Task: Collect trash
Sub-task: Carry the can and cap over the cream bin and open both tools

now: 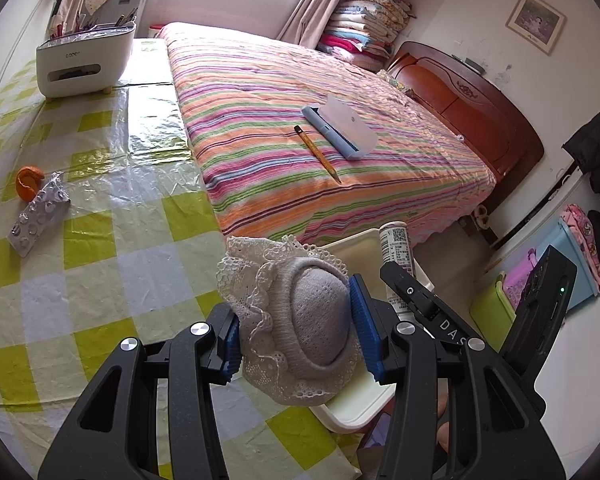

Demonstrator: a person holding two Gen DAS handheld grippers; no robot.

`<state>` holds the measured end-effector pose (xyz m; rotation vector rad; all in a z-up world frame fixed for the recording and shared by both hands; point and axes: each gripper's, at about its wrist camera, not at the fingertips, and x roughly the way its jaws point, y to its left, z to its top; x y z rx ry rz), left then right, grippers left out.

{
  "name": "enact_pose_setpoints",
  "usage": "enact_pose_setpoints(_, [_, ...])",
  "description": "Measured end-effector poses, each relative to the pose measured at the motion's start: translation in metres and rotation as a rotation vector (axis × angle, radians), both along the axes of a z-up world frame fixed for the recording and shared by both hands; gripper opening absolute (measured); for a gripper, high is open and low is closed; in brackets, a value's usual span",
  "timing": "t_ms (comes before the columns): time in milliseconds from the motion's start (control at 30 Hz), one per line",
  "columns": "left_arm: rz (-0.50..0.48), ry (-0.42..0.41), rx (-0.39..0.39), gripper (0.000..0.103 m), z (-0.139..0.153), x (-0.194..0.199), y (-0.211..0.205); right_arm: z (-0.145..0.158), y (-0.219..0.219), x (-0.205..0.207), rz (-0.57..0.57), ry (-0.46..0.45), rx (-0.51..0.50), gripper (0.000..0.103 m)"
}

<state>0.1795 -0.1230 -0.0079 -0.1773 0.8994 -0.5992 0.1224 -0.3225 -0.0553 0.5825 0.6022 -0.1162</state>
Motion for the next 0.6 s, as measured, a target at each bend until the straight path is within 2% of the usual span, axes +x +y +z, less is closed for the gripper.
enact_pose_setpoints(367, [-0.015,-0.002,0.006,0.046,-0.001,0.004,-0.01,0.0,-0.007,-0.004,-0.04,-0.008,0.012,0.03])
enact_pose_setpoints(600, [-0.036,0.018,0.019,0.046,-0.009,0.006,-0.022,0.006,-0.027,-0.024,-0.149,-0.093,0.065,0.03])
